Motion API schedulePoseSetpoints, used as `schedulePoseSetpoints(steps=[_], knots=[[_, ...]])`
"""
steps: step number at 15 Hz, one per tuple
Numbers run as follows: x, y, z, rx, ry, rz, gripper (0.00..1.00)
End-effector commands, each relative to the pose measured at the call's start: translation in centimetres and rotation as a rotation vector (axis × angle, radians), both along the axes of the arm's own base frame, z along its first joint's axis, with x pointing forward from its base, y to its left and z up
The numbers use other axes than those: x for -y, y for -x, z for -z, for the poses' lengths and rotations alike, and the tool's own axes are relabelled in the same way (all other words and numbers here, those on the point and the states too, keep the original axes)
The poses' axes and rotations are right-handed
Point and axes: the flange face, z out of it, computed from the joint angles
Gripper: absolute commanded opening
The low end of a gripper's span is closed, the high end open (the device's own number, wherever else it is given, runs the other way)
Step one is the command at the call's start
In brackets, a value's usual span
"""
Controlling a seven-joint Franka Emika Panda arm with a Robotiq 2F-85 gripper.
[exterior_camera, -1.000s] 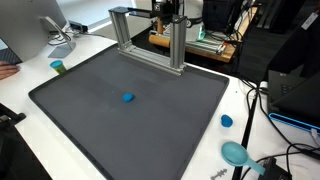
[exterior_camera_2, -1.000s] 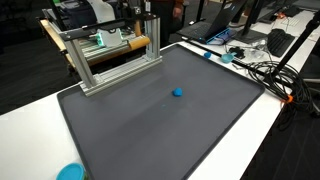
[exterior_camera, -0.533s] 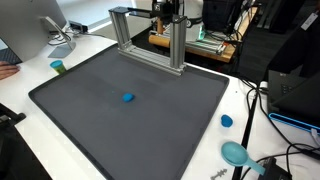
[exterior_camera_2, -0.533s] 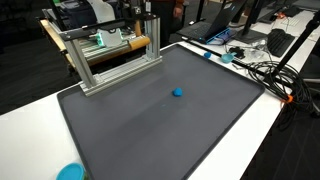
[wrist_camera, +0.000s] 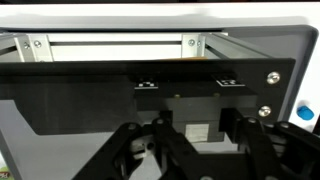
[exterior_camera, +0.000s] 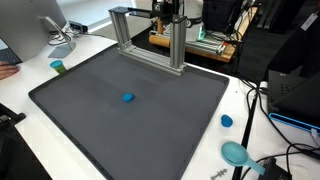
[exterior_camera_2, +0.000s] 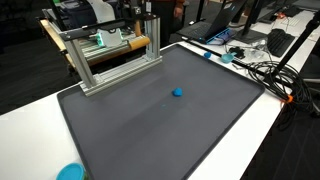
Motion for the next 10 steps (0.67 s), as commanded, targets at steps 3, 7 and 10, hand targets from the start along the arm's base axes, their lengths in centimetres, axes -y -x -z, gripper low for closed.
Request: schedulePoseSetpoints(steps=[3, 7, 10], knots=[[0.2, -0.1, 0.4, -0.009, -0.038, 0.015, 0.22], [-0.2, -1.5, -0.3, 0.023, -0.031, 0.094, 0.22], [-1.2, -4.7, -1.7, 0.113, 0.014, 0.14, 0.22]])
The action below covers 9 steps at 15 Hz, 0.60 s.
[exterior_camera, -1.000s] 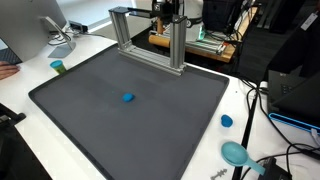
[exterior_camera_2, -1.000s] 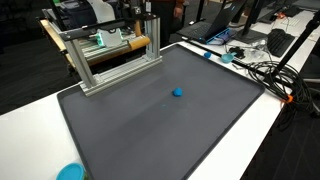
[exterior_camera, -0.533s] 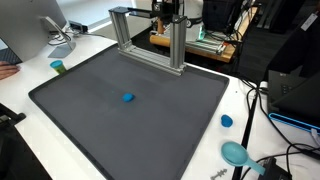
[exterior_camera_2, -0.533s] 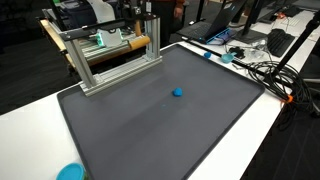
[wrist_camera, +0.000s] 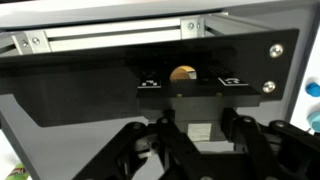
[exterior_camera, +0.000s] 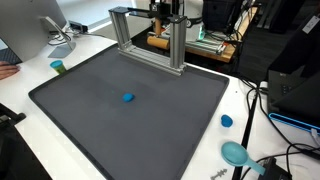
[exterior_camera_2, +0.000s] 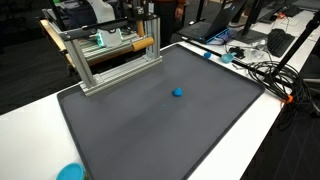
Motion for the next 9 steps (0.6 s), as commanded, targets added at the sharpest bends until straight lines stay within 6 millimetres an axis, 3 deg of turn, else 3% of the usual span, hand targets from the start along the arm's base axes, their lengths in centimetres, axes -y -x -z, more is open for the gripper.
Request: schedulePoseSetpoints(steps=[1, 4, 9], knots=[[-1.6, -4.7, -1.7, 0.092, 0.039, 0.062, 0.22], [-2.8, -9.2, -1.7, 0.155, 0.104, 0.104, 0.22], [-2.9, -17.6, 1.6, 0.077, 0.19, 0.105, 0.22]])
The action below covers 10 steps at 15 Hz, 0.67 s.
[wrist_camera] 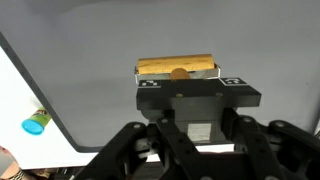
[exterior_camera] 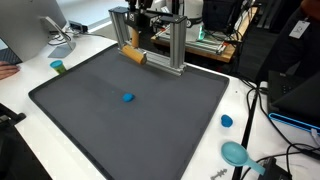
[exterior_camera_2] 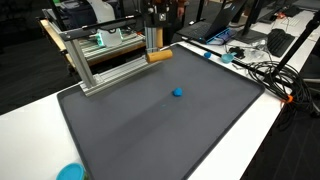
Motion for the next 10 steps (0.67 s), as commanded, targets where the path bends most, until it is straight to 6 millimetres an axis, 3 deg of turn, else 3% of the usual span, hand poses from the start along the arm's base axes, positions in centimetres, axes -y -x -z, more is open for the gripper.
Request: schedulePoseSetpoints(steps=[1, 4, 5, 6, 8, 9, 10], knots=[[0.0, -7.4, 2.3, -0.066, 0.017, 0.013, 0.22], [-1.6, -11.6, 4.1, -0.142, -0.064, -0.022, 0.22], [-0.7, -8.3, 4.2, -0.097, -0.025, -0.007, 0.22], [-1.1, -9.3, 4.9, -0.111, -0.032, -0.011, 0.47], [-1.0, -9.3, 5.8, -0.122, -0.032, -0.011, 0.47], [-0.9, -9.2, 5.7, -0.121, -0.031, -0.008, 0.22], [-1.1, -9.3, 6.0, -0.109, -0.059, 0.014, 0.22]])
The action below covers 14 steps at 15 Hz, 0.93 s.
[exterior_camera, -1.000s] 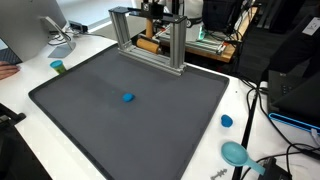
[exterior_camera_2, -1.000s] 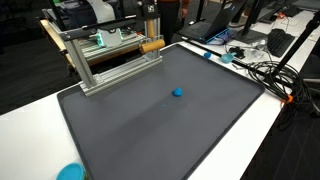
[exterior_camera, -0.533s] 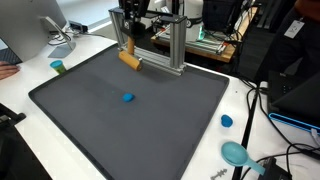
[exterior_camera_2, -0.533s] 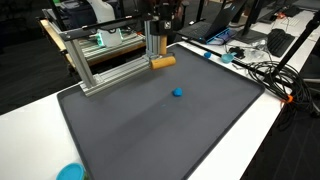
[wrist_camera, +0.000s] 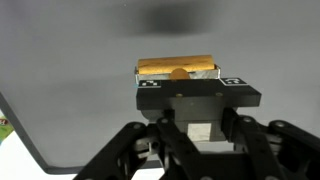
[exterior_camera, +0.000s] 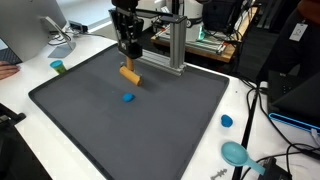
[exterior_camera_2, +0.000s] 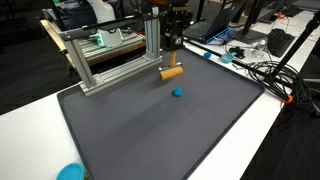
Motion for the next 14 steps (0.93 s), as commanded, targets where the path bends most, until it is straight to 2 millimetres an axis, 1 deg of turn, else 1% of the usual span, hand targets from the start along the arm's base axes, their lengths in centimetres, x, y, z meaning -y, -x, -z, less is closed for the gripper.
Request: schedulePoseSetpoints(steps=[1, 4, 8, 14], knots=[[-0.5, -0.3, 0.4, 0.016, -0.05, 0.04, 0.22], [-1.2, -0.9, 0.7, 0.035, -0.079, 0.065, 0.22], [-1.3, -2.3, 0.9, 0.089, -0.06, 0.096, 0.22], [-1.5, -3.6, 3.3, 0.097, -0.041, 0.069, 0.22]])
